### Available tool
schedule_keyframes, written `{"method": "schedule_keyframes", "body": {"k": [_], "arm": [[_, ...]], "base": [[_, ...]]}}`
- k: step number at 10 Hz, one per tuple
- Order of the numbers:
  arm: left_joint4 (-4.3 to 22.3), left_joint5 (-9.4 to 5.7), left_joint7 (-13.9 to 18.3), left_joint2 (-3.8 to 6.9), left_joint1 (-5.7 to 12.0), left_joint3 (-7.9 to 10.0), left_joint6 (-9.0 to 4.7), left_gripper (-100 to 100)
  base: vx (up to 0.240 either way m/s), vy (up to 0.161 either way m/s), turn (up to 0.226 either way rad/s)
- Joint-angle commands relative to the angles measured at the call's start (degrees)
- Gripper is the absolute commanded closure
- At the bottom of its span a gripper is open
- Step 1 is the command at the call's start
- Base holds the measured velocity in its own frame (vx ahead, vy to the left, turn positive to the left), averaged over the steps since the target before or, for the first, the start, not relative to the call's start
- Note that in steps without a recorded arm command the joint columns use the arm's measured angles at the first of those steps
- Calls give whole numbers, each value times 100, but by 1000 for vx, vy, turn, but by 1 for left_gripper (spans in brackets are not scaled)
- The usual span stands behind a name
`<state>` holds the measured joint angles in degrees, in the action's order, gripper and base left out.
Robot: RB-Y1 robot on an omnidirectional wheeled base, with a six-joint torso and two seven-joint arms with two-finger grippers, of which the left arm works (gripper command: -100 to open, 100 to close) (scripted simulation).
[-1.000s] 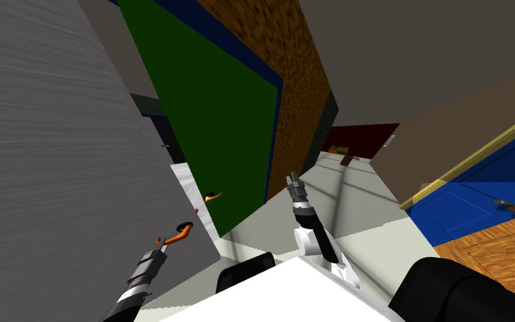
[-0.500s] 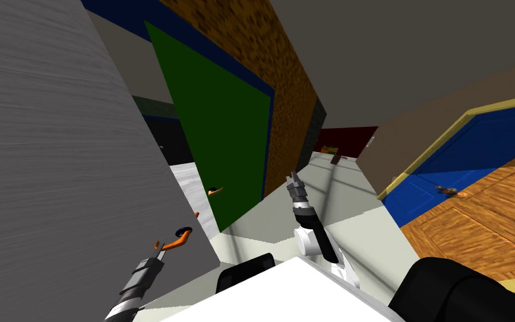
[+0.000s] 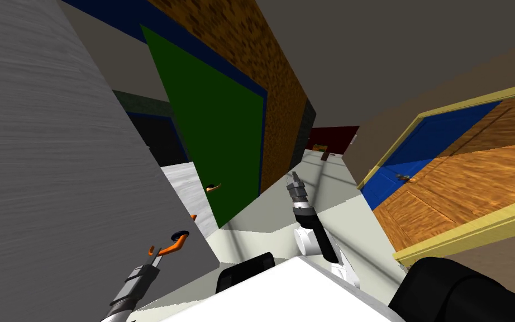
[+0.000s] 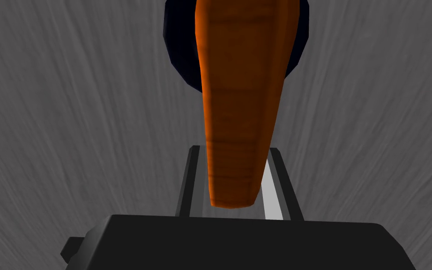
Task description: Pull the door open
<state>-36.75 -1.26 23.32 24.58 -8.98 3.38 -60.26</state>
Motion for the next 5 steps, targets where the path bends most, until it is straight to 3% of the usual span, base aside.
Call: {"method": "schedule_keyframes", "body": {"k": [1,4,5], "arm": [[-43,55,66,-1,-141,-85,-164,100],[-2,106,151,50,-268,-153,-401,100],[-2,106,151,50,-268,-153,-401,100]], "base": [[-186,59,-150],[-143,33,-97],[-112,35,-49]]}}
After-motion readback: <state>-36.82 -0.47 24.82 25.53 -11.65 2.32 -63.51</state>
